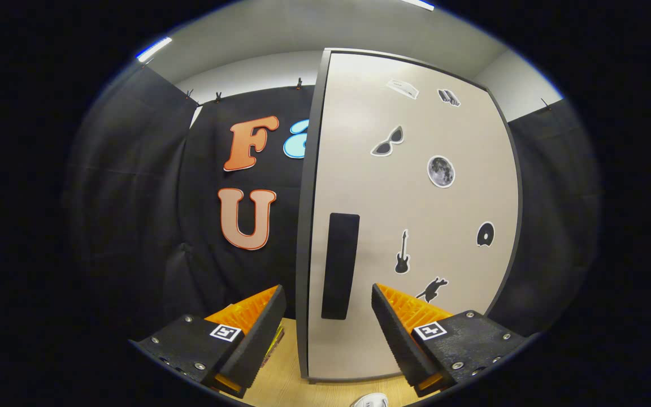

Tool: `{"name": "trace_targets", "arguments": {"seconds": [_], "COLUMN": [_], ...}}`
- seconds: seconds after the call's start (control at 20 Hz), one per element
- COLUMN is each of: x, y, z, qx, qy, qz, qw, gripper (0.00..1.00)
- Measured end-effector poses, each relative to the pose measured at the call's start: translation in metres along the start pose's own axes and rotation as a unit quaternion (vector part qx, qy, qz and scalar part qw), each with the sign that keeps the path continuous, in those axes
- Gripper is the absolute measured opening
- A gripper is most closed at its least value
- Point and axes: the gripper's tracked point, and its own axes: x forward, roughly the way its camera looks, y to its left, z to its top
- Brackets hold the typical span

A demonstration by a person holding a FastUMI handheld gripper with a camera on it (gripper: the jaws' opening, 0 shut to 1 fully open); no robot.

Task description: Open the shoe cabinet door, grab the shoes and put them into the shoe cabinet, then close the shoe cabinet door.

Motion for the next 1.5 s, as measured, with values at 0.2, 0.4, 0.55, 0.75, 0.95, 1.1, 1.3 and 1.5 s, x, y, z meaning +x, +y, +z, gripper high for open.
{"name": "trace_targets", "arguments": {"seconds": [0.2, 0.4, 0.55, 0.75, 0.95, 1.1, 1.3, 1.5], "x": [0.025, 0.039, 0.045, 0.045, 0.042, 0.033, 0.001, -0.042], "y": [-0.002, 0.001, -0.004, -0.005, -0.005, -0.006, -0.011, -0.028], "z": [-0.007, -0.009, -0.014, -0.013, -0.014, -0.013, -0.011, -0.013], "qx": [0.004, 0.006, -0.008, 0.004, 0.007, 0.017, 0.029, 0.03], "qy": [0.007, 0.008, 0.014, 0.007, 0.007, 0.017, 0.021, 0.022], "qz": [-0.003, 0.0, -0.013, -0.008, 0.003, 0.005, 0.011, 0.012], "qw": [1.0, 1.0, 1.0, 1.0, 1.0, 1.0, 0.999, 0.999], "gripper": [0.94, 0.79, 0.57, 0.38, 0.34, 0.31, 0.31, 0.31]}}
